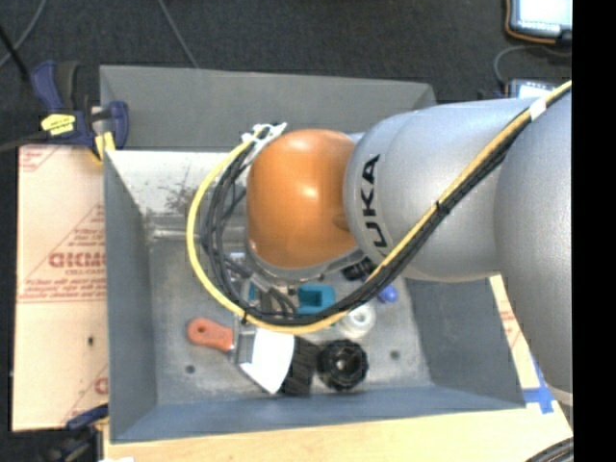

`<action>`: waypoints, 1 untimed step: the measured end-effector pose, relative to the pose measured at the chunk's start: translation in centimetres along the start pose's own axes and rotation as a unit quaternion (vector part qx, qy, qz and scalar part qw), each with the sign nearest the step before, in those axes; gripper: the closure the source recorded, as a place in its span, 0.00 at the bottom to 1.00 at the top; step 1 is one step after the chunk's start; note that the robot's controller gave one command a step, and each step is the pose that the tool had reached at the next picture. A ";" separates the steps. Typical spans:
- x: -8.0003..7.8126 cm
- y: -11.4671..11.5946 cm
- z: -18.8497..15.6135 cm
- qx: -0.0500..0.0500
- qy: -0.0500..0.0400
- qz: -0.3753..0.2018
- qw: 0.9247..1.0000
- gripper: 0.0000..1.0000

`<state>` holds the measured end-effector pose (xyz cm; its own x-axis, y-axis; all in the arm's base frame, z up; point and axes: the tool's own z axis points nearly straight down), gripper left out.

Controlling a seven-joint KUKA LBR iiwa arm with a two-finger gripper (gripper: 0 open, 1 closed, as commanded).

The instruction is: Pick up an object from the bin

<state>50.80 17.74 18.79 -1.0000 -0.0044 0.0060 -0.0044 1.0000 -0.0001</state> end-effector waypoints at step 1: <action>-0.2 -0.1 -0.5 -0.001 -0.004 0.002 1.000 0.00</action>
Offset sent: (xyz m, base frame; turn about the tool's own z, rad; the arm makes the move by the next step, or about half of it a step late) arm -0.0066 -0.0461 -0.1119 0.1506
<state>50.98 17.66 19.25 -1.0000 -0.0009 -0.0019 -0.0009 1.0000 0.0018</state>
